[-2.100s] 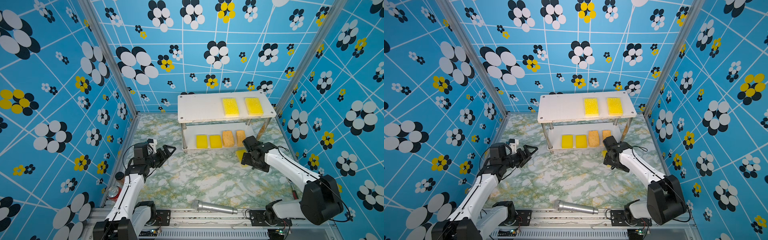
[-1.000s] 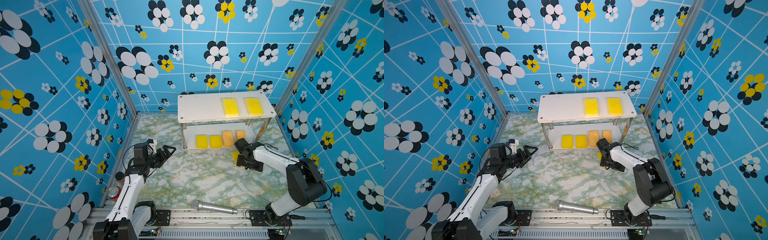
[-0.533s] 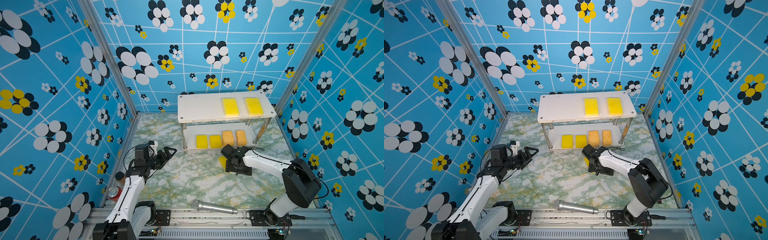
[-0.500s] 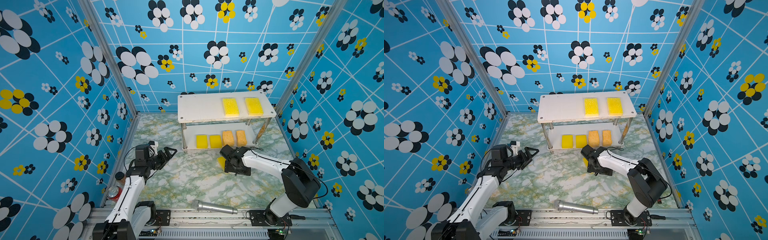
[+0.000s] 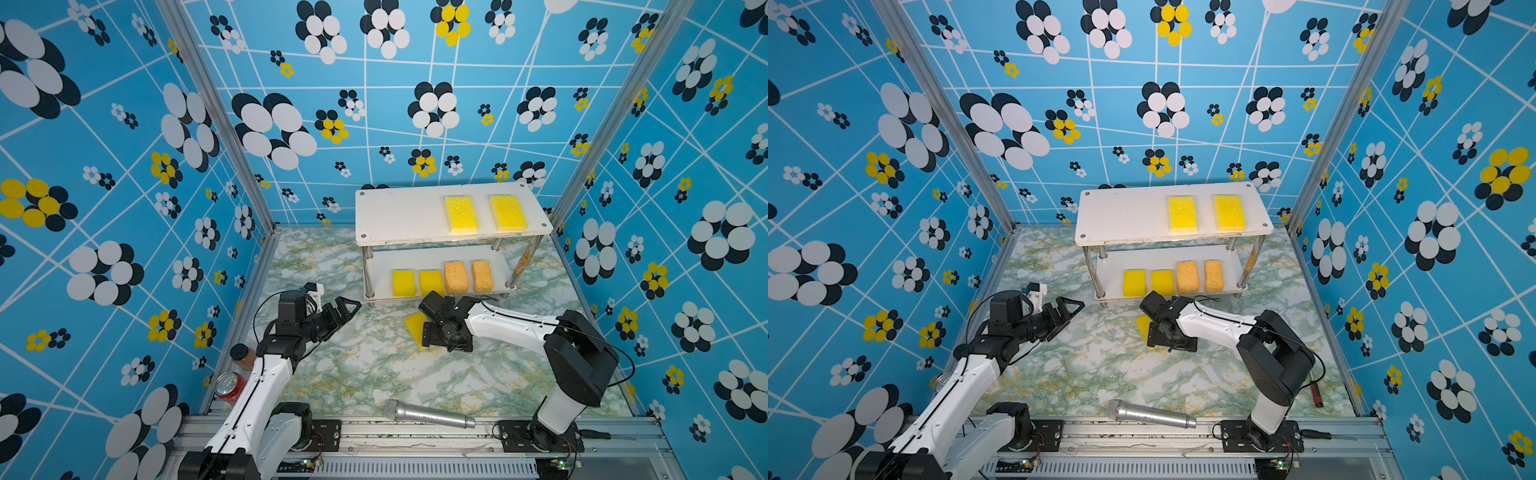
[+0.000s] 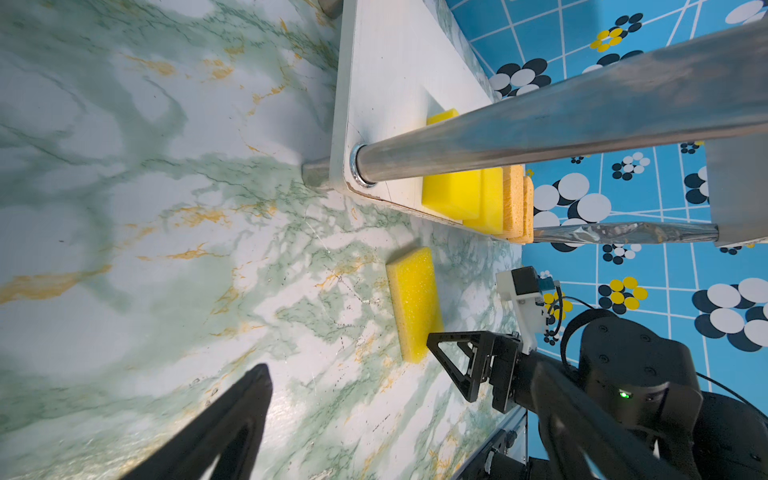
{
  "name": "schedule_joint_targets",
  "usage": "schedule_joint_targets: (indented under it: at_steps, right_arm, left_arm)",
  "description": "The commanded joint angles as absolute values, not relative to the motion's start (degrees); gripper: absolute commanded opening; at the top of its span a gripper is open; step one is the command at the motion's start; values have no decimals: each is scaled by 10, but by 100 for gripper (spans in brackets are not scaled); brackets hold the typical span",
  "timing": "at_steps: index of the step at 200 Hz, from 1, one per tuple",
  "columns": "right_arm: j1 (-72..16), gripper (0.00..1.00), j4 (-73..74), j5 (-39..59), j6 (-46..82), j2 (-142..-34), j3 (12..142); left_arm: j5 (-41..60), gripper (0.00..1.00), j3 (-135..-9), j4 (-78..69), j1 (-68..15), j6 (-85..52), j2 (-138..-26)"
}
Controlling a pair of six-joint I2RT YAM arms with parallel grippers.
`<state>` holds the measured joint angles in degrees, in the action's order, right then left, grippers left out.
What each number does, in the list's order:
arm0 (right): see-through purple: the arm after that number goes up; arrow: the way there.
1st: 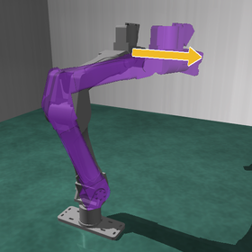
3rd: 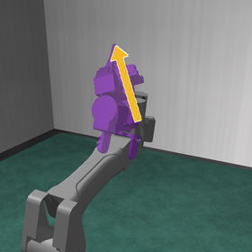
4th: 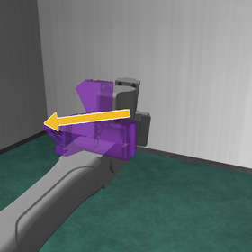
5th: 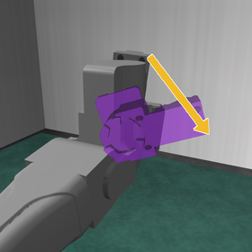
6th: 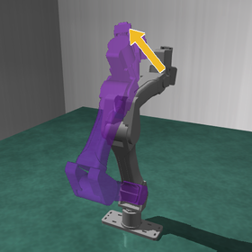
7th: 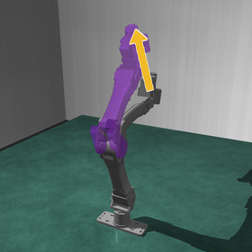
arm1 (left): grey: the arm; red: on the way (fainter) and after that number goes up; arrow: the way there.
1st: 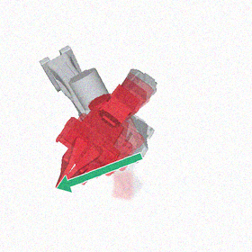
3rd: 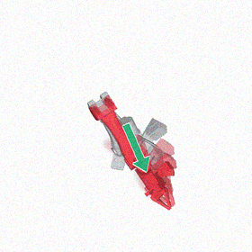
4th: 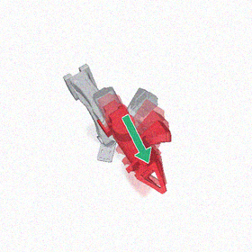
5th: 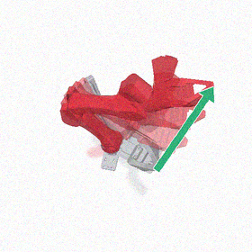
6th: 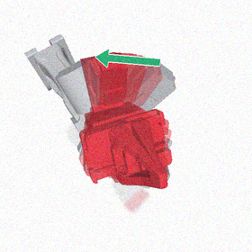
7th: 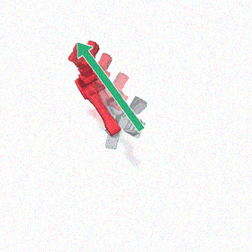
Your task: Place and organize the cleaning sponges onto the shelf
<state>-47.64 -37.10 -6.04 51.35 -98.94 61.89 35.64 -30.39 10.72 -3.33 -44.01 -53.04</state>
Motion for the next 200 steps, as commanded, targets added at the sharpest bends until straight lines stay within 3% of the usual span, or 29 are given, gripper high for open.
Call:
schedule_joint_targets:
  at_steps: [1, 46, 133, 200]
  right_arm:
    - [-487, 97, -321, -4, 479, -998, 619]
    - [-490, 95, -316, -7, 436, -967, 616]
    - [-473, 97, -491, -227, 472, -970, 655]
    - [-475, 96, -487, -215, 464, -1031, 678]
  left_arm:
    - [330, 99, -285, 112, -53, -446, -519]
    - [305, 99, -261, 113, -85, -461, -503]
    - [297, 99, -261, 113, -109, -453, -506]
    - [272, 99, -268, 96, -151, -457, -548]
